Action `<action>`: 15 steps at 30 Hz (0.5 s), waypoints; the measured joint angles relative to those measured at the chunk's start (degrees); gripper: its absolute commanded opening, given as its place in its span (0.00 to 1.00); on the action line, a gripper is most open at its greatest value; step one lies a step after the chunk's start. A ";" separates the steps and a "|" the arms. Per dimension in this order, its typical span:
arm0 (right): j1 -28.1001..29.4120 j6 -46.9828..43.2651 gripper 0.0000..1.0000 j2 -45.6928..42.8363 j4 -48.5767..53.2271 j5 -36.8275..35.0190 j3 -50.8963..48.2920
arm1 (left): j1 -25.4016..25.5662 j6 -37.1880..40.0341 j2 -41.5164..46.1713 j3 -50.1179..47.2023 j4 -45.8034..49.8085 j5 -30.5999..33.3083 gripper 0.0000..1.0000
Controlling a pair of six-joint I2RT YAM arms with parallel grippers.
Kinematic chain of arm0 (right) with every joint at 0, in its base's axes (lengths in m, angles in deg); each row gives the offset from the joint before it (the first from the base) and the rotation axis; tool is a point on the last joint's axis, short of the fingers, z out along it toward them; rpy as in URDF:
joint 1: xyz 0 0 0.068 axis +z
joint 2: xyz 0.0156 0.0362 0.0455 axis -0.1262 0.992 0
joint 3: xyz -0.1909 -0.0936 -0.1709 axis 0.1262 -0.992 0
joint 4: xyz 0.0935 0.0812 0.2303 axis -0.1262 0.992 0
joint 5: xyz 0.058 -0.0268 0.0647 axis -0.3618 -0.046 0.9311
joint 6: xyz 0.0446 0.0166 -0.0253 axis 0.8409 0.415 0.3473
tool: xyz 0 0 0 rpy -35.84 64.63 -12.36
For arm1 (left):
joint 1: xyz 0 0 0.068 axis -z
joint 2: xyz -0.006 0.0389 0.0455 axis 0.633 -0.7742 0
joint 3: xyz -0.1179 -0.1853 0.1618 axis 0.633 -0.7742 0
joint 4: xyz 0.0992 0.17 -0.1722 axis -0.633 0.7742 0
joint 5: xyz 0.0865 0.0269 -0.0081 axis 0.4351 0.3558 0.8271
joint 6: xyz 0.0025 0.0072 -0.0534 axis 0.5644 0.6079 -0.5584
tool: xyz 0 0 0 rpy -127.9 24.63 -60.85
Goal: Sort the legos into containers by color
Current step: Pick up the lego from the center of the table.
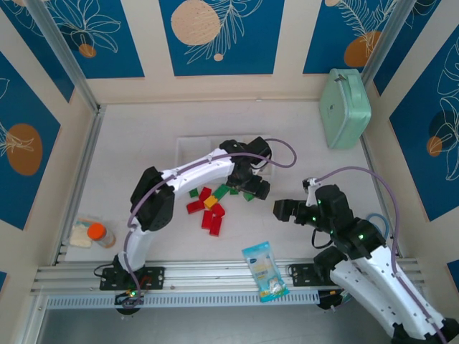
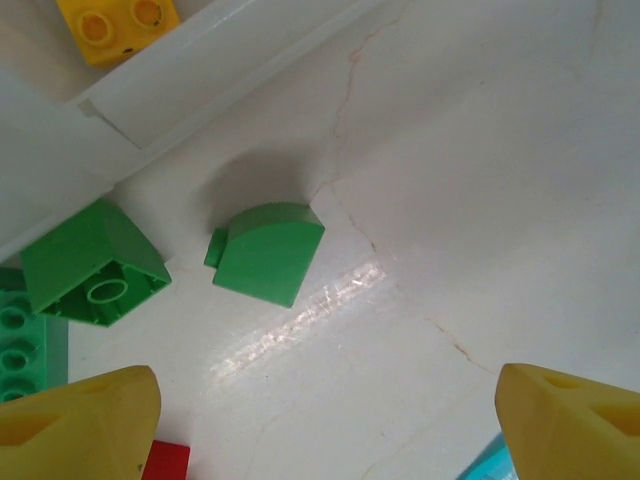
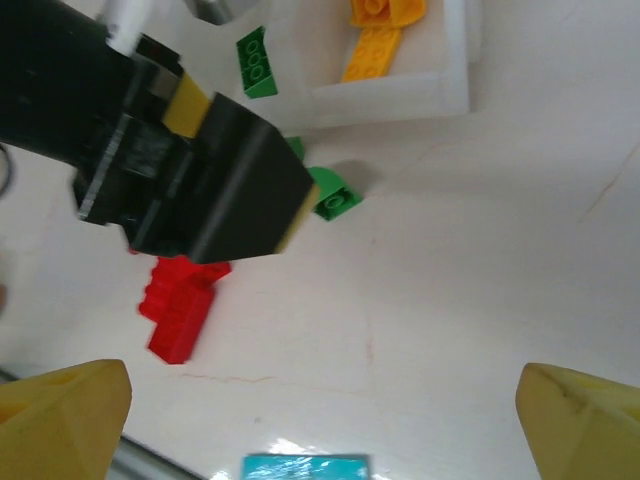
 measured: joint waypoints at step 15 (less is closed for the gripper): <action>-7.32 3.93 0.99 -1.44 -1.55 20.79 -1.55 | 0.00 6.23 -9.18 10.16 3.69 0.70 0.82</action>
